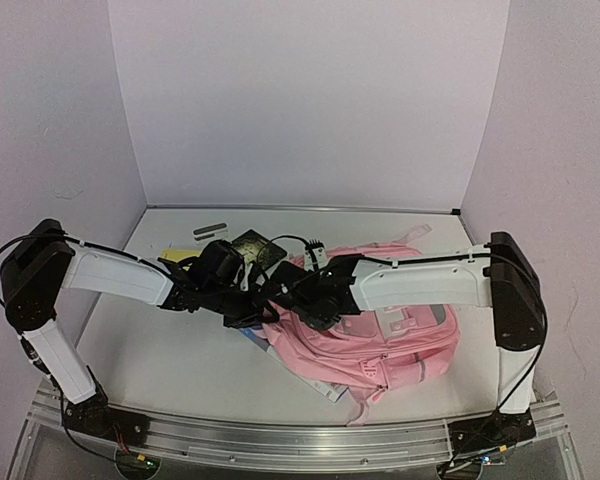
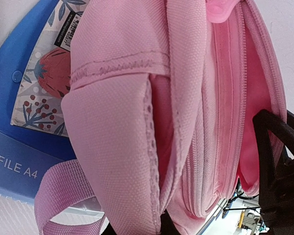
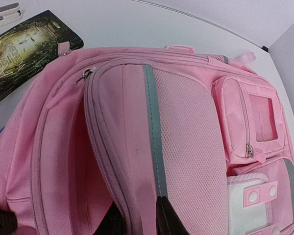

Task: Pack the student bag
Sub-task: Unzip the student bag at the center of the board.

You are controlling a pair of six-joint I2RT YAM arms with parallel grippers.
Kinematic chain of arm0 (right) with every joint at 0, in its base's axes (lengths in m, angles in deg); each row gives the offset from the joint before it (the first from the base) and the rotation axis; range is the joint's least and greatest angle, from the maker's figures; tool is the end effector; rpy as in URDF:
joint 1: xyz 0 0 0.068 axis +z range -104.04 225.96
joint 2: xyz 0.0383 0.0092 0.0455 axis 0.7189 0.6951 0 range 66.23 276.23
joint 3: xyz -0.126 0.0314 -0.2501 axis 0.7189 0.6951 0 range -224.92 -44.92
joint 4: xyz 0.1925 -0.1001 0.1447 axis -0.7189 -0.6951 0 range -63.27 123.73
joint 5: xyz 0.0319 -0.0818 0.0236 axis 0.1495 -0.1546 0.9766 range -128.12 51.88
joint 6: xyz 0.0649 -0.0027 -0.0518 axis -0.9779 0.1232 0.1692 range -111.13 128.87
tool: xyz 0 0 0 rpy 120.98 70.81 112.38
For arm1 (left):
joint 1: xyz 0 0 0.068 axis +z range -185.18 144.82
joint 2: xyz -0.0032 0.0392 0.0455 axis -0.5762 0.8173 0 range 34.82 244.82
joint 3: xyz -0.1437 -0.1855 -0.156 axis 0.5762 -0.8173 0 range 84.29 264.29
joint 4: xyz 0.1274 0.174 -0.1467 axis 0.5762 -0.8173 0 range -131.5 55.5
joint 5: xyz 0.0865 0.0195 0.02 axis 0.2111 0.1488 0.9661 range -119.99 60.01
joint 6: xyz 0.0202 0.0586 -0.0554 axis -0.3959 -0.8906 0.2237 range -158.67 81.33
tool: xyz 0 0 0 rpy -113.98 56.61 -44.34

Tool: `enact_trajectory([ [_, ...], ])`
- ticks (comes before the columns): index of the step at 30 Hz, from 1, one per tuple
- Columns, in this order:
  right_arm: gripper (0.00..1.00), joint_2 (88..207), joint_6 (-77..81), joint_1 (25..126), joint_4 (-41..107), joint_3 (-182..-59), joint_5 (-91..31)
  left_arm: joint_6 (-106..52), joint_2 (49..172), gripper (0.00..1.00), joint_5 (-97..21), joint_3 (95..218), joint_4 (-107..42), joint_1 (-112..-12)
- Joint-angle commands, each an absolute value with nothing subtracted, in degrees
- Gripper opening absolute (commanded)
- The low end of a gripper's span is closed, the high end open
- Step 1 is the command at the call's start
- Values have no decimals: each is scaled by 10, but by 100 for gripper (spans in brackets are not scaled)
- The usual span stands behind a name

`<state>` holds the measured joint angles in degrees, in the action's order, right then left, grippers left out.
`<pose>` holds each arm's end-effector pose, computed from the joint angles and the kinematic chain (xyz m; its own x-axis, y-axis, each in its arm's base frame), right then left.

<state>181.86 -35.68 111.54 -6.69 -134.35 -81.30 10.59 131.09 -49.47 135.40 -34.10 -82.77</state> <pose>0.2247 0.3749 0.1894 -0.6575 -0.2106 -0.7234 -0.1270 0.9774 -0.1691 0.2288 -0.2864 0.1539 -0.9583 -0.0100 -0.2855 0.1987 0.6947 -0.6913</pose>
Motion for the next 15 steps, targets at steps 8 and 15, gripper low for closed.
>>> enact_trajectory([
  [8, 0, 1659, -369, 1009, 18, -1229, -744, 149, 1247, 0, -505, 1282, -316, -772],
  [15, 0, 1578, -352, 963, 99, -1156, -656, 137, 1233, 0, -501, 1279, -340, -763],
])
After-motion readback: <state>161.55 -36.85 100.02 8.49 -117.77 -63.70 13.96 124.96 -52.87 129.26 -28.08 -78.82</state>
